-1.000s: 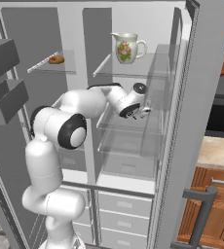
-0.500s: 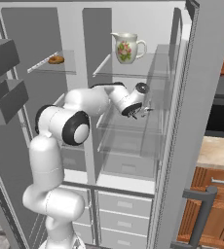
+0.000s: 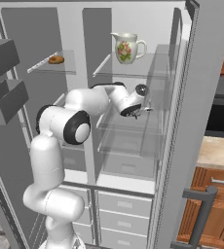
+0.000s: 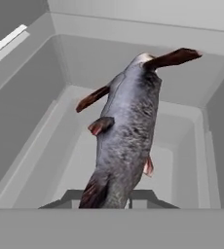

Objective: There's a fish in the fridge that needs to be moved to the freezer for freezing. Pick up the fish from the fridge, place it on any shelf in the freezer, and close the fridge and freezer doors when done.

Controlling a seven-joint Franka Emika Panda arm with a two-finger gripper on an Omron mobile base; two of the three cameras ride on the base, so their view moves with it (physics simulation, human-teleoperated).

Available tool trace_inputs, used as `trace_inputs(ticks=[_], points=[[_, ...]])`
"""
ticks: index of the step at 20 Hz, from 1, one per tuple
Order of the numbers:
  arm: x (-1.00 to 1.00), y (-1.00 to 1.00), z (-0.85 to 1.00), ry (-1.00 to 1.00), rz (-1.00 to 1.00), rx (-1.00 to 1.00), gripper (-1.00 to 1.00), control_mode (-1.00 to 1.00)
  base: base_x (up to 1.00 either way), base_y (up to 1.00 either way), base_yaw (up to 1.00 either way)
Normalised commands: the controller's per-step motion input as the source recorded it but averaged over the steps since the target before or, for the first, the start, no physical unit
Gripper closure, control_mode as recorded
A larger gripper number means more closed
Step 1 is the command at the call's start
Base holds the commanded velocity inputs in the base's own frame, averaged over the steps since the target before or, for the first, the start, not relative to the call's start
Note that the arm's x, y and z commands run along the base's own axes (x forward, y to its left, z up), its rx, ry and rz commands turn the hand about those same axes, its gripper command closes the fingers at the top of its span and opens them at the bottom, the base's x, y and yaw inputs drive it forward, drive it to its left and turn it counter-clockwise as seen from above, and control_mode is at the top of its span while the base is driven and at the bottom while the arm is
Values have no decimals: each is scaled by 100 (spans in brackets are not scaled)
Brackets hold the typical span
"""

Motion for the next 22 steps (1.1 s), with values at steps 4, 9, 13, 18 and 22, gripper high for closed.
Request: trace_inputs(ticks=[4,9,13,18,22], points=[[-3,4,-12,-3,0,0,100,-100,0,0,0],[-22,43,-3,0,0,0,100,-100,0,0,0],[-29,27,8,6,0,-1,100,-100,0,0,0],[-58,0,13,4,0,0,100,-100,0,0,0],[-66,10,22,0,0,-1,100,-100,0,0,0]])
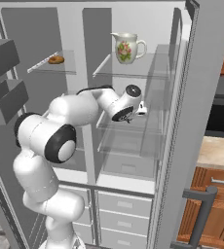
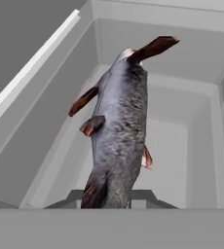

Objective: There's a fish in the fridge that needs to be moved to the freezer for freezing. Pick up the fish from the fridge, place it on any shelf in the freezer, and close the fridge and freezer doors when done.

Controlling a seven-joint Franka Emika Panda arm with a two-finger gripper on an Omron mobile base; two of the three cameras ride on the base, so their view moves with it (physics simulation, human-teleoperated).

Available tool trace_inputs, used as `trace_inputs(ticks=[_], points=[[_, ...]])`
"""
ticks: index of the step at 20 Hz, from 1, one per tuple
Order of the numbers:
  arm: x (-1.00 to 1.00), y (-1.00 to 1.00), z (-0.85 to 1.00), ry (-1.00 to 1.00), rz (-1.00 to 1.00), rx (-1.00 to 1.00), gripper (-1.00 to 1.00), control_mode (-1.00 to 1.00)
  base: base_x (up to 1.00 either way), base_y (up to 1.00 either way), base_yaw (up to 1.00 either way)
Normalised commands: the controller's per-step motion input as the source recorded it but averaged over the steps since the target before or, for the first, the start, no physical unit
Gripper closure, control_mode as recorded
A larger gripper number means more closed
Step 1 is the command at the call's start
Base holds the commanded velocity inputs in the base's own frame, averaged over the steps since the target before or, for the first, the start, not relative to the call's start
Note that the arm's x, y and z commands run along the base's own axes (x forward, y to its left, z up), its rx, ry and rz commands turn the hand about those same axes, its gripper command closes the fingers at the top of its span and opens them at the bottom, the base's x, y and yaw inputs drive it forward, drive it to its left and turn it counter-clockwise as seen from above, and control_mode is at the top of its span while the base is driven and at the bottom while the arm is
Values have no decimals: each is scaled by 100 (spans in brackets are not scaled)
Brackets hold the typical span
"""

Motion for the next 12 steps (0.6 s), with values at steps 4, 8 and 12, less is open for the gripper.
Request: trace_inputs(ticks=[4,8,12], points=[[-66,4,27,0,0,-3,100,-100,0,0,0],[-77,4,50,1,0,-2,100,-100,0,0,0],[-64,14,53,14,0,-10,100,-100,0,0,0]])
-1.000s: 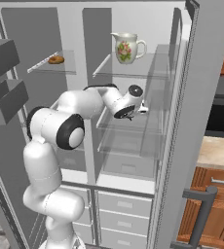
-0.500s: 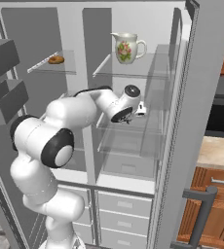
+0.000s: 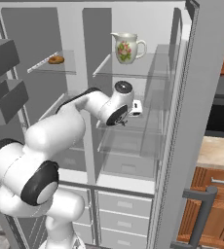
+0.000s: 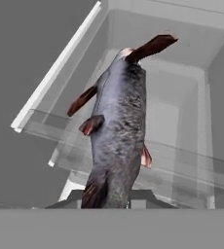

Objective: There's a fish in the fridge that needs to be moved to the freezer for freezing. Pick up the fish from the fridge, place it on any shelf in the freezer, and close the fridge and freezer doors when done.

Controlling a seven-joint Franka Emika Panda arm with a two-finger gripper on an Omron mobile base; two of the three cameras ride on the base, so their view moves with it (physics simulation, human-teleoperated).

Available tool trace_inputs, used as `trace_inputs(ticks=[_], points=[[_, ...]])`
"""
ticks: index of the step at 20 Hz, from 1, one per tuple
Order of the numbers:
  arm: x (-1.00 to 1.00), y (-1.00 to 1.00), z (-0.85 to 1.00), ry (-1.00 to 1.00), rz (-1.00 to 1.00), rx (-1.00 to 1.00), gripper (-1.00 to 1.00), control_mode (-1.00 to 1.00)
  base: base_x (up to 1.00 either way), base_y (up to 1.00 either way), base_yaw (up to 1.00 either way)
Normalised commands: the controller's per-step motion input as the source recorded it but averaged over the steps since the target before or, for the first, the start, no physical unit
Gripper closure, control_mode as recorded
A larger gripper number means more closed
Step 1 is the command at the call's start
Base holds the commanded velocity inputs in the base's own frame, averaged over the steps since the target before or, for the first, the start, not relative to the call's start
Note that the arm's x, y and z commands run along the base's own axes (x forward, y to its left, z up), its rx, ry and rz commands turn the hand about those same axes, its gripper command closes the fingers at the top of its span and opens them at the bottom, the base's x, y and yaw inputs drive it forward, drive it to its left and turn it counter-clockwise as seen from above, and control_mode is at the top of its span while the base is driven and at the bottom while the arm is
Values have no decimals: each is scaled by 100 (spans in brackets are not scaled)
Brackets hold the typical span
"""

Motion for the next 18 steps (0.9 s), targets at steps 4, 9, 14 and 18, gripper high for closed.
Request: trace_inputs(ticks=[4,9,14,18], points=[[-60,21,59,19,0,-8,100,-100,0,0,0],[-70,12,44,11,0,-4,100,-100,0,0,0],[-81,5,50,1,0,-1,100,-100,0,0,0],[-97,1,58,-8,0,0,100,-100,0,0,0]])
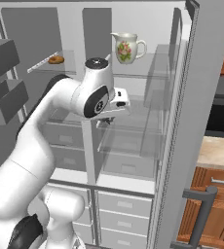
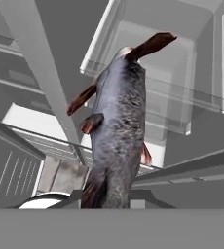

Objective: There's a fish in the fridge that needs to be moved to the freezer for freezing. Pick up the fish from the fridge, place it on any shelf in the freezer, and close the fridge and freezer doors when done.

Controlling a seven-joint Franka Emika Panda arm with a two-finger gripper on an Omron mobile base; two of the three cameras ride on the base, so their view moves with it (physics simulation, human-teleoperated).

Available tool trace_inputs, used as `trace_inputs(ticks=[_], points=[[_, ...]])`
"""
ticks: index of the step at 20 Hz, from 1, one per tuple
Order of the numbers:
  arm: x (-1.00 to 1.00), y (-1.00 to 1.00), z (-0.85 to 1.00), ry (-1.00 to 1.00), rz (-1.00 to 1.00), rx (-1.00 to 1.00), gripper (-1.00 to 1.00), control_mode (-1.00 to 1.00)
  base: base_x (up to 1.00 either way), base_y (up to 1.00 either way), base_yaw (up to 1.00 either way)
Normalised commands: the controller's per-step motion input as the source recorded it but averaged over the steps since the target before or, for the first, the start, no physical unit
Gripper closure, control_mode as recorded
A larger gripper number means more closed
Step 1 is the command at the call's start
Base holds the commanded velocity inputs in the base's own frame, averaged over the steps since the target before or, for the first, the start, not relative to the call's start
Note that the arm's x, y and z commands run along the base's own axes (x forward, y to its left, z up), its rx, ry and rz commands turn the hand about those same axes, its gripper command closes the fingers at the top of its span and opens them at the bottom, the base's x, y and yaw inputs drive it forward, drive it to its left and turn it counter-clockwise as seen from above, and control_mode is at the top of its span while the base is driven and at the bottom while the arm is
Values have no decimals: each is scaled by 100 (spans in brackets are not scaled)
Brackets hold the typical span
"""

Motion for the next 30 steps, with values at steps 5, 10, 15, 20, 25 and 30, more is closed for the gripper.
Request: trace_inputs(ticks=[5,10,15,20,25,30], points=[[-86,18,65,-7,0,0,100,-100,0,0,0],[-52,27,66,-4,2,0,100,-100,0,0,0],[-19,25,49,-1,6,0,100,-100,0,0,0],[-2,48,7,-10,17,9,100,-100,0,0,0],[0,55,0,-24,15,13,100,-100,0,0,0],[0,52,16,-26,10,9,100,-100,0,0,0]])
